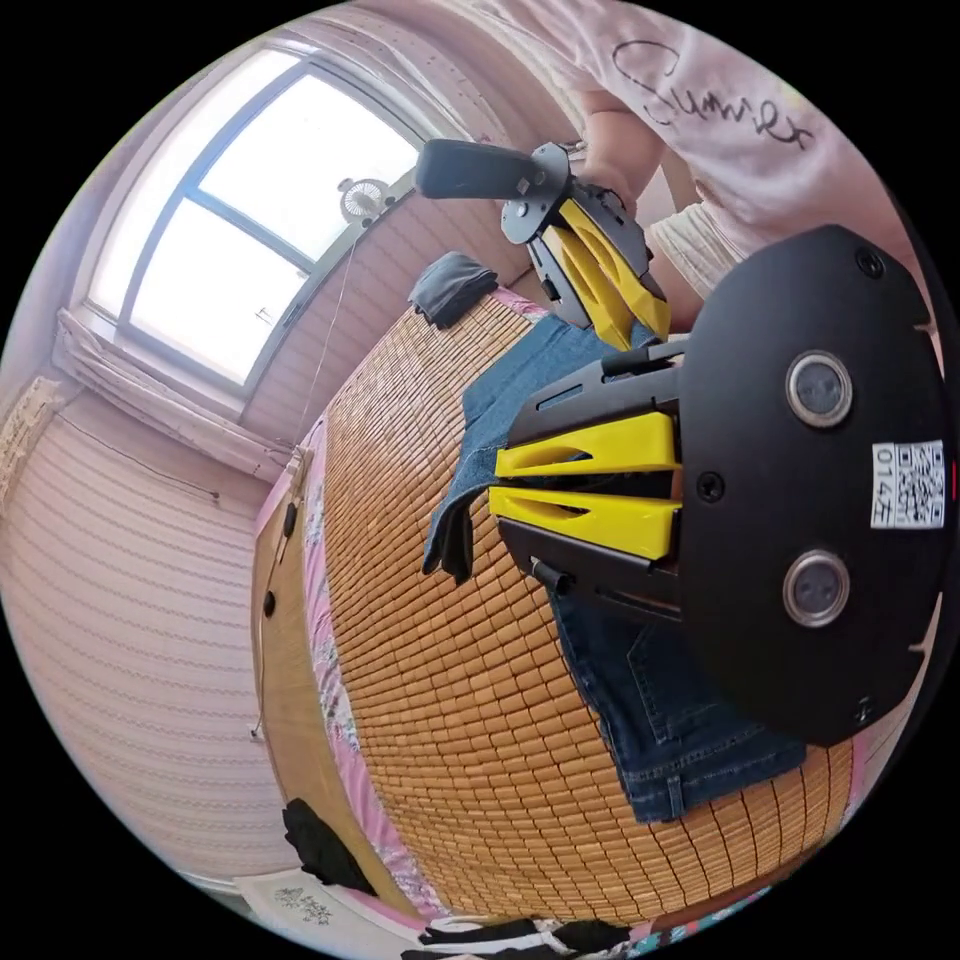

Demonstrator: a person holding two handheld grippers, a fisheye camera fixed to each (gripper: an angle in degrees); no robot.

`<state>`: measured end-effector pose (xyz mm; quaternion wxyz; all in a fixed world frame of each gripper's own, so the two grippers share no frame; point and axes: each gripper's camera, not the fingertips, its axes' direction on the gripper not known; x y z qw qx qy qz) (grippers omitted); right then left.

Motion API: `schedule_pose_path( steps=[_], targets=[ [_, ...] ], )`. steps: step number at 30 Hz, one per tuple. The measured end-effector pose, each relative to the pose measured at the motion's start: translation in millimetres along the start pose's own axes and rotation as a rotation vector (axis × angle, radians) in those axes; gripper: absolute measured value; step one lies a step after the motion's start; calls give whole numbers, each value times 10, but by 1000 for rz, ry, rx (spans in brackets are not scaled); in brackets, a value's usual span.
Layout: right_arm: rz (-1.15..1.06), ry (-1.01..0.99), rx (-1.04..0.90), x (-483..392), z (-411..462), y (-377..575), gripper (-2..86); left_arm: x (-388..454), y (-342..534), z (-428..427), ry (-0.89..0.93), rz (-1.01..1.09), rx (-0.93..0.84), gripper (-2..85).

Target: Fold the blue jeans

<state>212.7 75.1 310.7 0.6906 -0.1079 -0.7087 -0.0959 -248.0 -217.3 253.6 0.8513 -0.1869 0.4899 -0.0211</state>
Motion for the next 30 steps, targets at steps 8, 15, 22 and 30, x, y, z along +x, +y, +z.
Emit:
schedule_pose_path(
  steps=[8, 15, 22, 30],
  targets=[
    [43, -49, -232, 107, 1870, -620, 60, -1538, 842, -1261, -627, -425, -127, 14],
    [30, 145, -207, 102, 1236, 355, 73, -1791, 1413, -1280, -492, -567, -158, 49],
    [296, 523, -159, 365, 639, 1031, 106, -2109, 1710, -1461, -367, -831, -62, 122],
    [150, 674, -283, 86, 1324, 1126, 137, -2405, 1801, -1500, -259, -957, -61, 135]
  ],
)
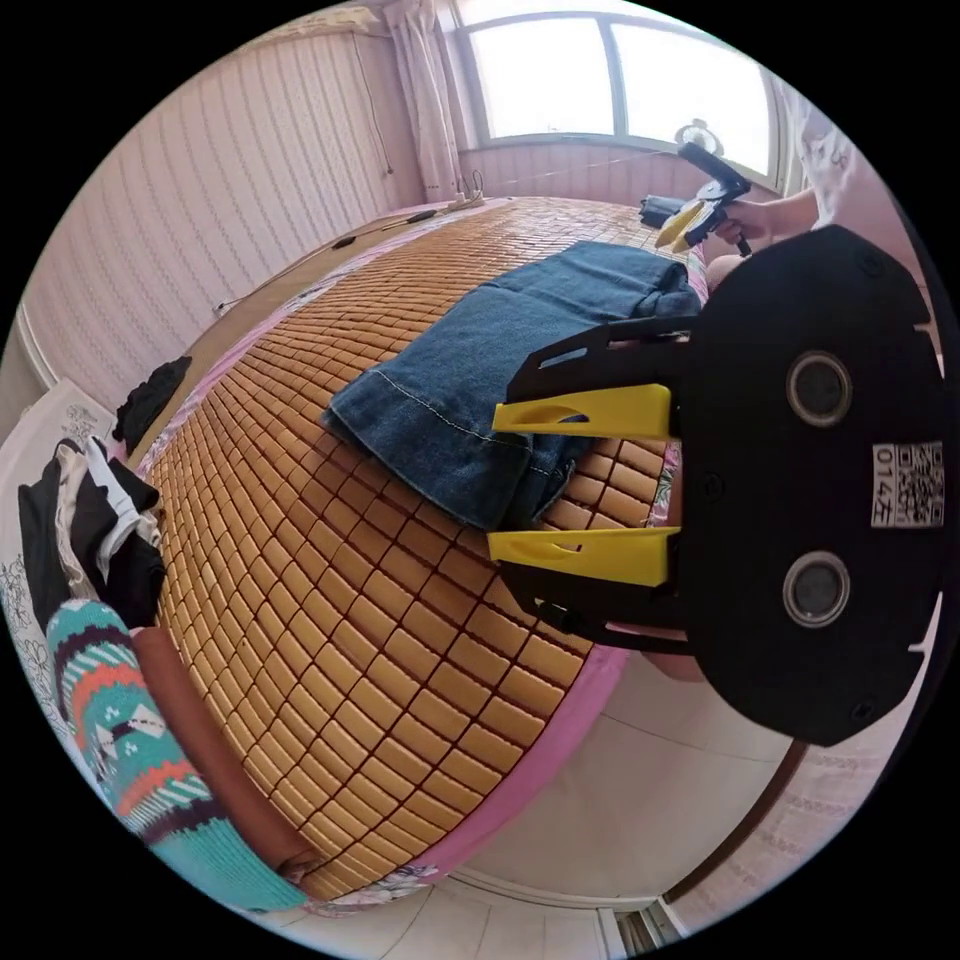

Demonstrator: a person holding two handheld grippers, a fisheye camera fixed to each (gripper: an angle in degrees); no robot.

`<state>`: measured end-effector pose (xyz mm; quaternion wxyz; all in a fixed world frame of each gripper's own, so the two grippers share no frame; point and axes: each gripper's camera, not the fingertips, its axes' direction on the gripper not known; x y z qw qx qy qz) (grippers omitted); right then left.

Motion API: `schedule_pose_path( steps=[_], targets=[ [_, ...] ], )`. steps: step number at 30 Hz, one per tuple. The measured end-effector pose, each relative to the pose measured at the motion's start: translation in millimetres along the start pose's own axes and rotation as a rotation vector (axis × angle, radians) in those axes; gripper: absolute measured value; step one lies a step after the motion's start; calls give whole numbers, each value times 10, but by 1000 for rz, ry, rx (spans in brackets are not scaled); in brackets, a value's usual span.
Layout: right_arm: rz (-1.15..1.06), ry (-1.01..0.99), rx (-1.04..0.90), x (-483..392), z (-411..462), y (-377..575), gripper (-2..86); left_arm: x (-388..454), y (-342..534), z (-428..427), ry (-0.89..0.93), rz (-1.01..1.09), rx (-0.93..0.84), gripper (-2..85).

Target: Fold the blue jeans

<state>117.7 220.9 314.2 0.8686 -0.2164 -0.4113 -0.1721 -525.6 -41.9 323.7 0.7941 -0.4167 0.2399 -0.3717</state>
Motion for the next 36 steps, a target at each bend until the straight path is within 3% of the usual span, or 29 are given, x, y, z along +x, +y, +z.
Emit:
schedule_pose_path(
  steps=[5, 10, 12, 18, 20, 24, 29, 33, 36],
  targets=[
    [-291, 158, -154, -583, 444, -22, 134, 6, -84, -118, -16, 29, -15, 119],
    [-338, 334, -241, -795, 785, -68, 80, 99, -98, -226, -44, 86, -20, 86],
    [-351, 364, -220, -890, 741, -97, 25, 156, -87, -296, -49, 112, -13, 68],
    [-178, 320, 53, -812, -53, 33, 12, 463, 1, -753, 41, 248, 109, 41],
    [-165, 326, 36, -810, 8, 189, 13, 510, 125, -816, 113, 292, 143, 41],
    [-272, 235, -180, -1017, 635, 474, 17, 312, 298, -453, 62, 221, 30, 41],
    [-402, 399, -244, -1355, 849, 575, 28, -76, 409, -161, 158, 82, -26, 48],
    [-148, 113, -169, -1010, 468, 552, 43, -78, 551, -346, 176, 108, 43, 53],
    [-26, -43, -97, -791, 317, 539, 66, 161, 737, -607, 176, 299, 116, 51]
  ],
)
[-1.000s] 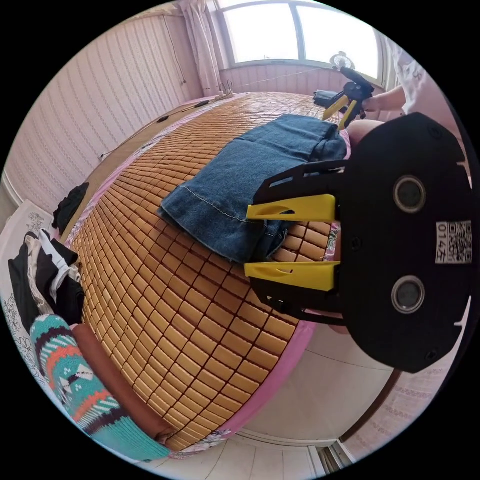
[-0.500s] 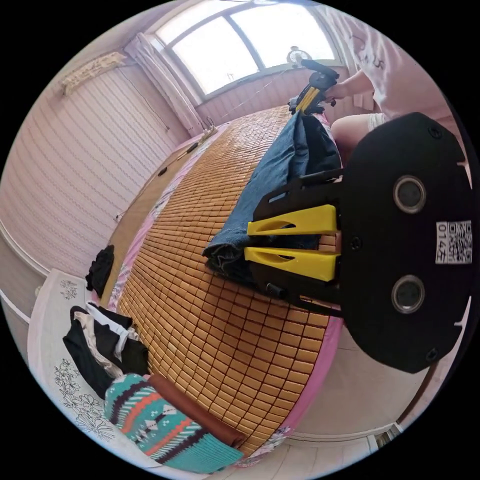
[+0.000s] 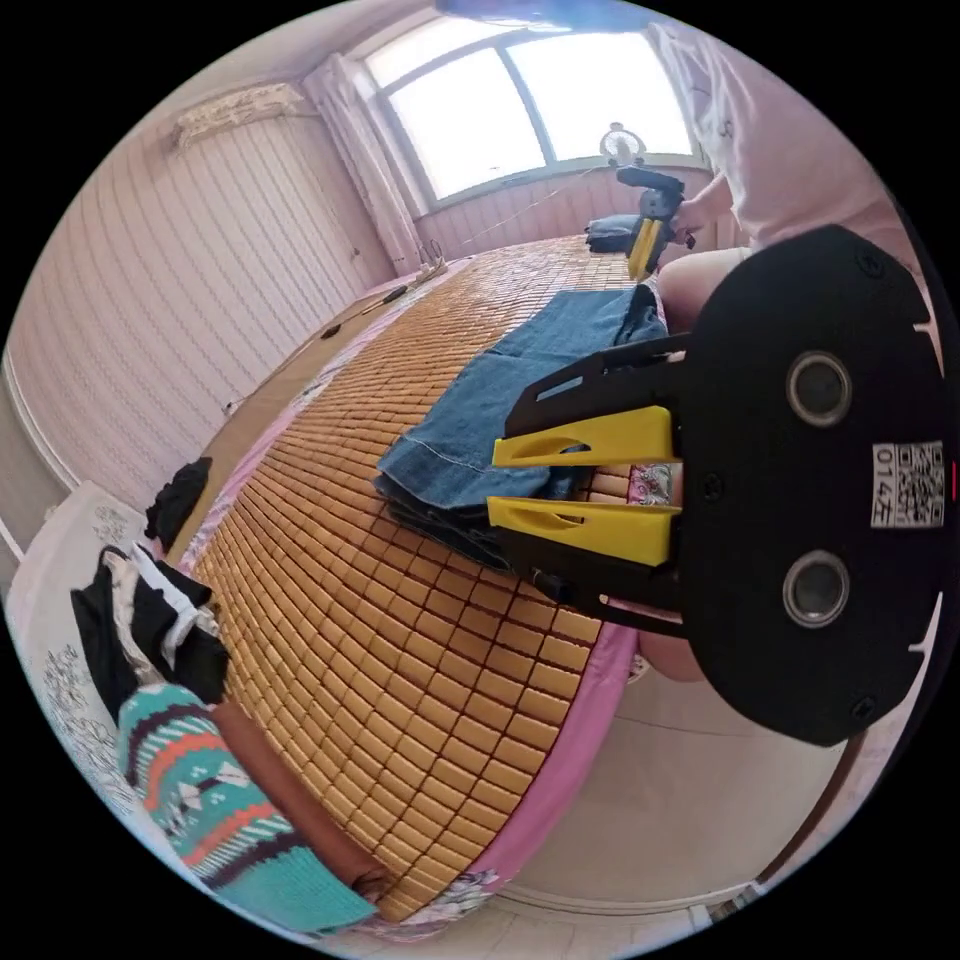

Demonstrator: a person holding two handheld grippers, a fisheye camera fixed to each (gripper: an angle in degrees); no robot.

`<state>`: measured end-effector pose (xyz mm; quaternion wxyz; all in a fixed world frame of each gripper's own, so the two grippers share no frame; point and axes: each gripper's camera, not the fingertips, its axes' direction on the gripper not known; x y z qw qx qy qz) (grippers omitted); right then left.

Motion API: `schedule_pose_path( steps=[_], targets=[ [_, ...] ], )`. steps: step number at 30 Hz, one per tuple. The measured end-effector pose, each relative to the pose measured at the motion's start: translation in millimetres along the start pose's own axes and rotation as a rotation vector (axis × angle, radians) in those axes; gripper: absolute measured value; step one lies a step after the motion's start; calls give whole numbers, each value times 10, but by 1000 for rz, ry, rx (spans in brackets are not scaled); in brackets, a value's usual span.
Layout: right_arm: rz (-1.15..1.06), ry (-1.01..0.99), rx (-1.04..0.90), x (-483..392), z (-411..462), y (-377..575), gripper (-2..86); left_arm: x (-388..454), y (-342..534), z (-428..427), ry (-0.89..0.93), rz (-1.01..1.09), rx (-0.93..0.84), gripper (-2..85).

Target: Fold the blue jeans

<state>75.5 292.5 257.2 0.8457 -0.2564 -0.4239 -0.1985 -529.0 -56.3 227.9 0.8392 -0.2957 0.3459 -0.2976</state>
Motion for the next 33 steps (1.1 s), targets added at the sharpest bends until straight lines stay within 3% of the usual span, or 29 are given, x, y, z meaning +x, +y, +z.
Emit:
schedule_pose_path(
  steps=[5, 10, 14, 19, 28, 30, 33],
  targets=[
    [-221, 43, -23, -403, 219, -231, 106, 1206, 383, 572, -46, 639, -236, 59],
    [-322, 116, -59, -669, 573, -363, 104, 1788, 886, 1435, -47, 930, -417, 84],
    [-416, 163, -134, -763, 880, -343, 75, 1949, 1251, 2018, -166, 1094, -533, 110],
    [-411, 133, -117, -736, 862, -282, 81, 2019, 1468, 2270, -266, 1146, -521, 87],
    [-447, 200, -159, -765, 923, -311, 70, 1958, 1554, 2638, -225, 1033, -510, 79],
    [-510, 285, -159, -779, 924, -322, 38, 1944, 1502, 2704, -184, 985, -522, 59],
    [-463, 255, -168, -634, 891, -411, 35, 1951, 1457, 2846, -150, 932, -527, 7]
  ],
)
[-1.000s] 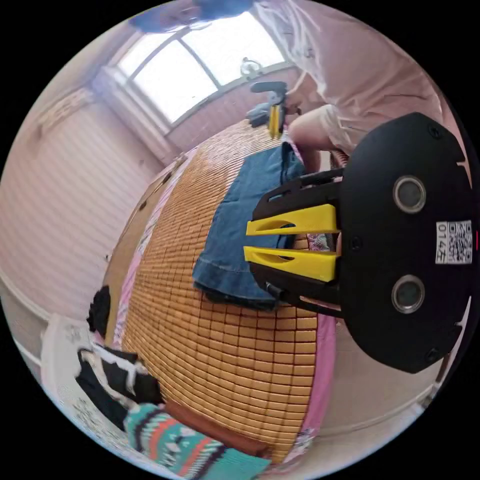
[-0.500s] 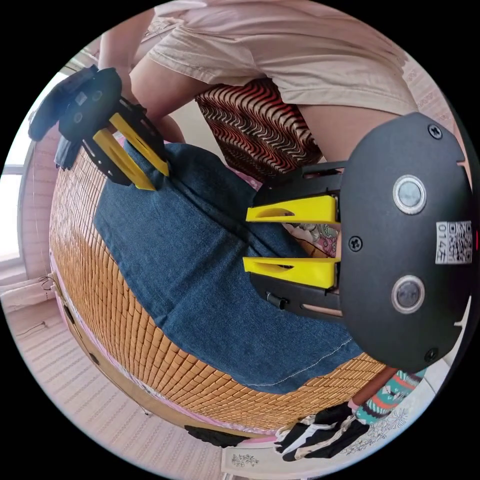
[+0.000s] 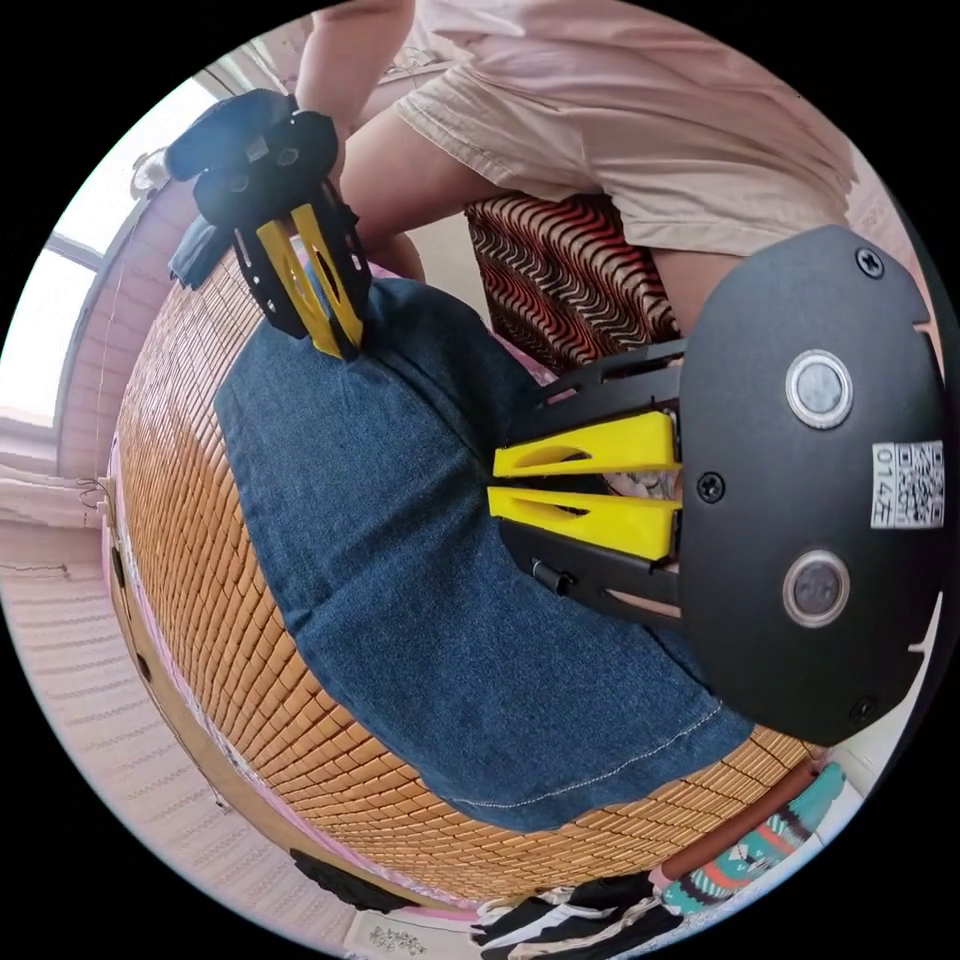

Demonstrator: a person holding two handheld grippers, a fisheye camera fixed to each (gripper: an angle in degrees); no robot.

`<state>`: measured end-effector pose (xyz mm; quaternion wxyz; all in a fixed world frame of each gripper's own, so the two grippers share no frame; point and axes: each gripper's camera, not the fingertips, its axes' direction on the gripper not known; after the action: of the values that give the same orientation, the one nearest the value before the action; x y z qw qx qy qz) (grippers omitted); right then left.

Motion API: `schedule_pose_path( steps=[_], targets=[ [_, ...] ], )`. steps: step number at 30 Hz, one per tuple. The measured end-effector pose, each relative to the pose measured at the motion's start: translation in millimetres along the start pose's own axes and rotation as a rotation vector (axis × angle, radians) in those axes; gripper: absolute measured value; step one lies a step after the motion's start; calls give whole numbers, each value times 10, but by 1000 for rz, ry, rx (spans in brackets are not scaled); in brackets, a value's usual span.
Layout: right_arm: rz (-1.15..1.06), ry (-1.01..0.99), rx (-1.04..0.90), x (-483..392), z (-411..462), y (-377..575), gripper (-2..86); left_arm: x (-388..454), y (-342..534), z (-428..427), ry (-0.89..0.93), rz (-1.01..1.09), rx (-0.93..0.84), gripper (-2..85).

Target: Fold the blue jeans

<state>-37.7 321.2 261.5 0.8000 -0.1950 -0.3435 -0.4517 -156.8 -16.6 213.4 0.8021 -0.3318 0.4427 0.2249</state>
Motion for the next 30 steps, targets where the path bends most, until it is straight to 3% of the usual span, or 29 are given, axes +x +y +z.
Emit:
schedule_pose_path(
  steps=[5, 14, 20, 25, 30],
  targets=[
    [40, -136, 62, 128, -167, 117, 69, 33, -92, 153, -36, 27, -6, -9],
    [-33, -38, 8, 236, -133, 84, 63, -74, -182, 200, -14, -1, 30, -10],
    [13, 54, 81, 617, -682, 152, 26, -153, -268, -30, -35, 0, 123, -10],
    [94, -38, 179, 939, -1299, 338, 23, -71, -241, -375, -83, 52, 219, -10],
    [106, -272, -29, 875, -585, 337, 40, -99, -147, 223, -1, 62, 52, -10]
  ],
)
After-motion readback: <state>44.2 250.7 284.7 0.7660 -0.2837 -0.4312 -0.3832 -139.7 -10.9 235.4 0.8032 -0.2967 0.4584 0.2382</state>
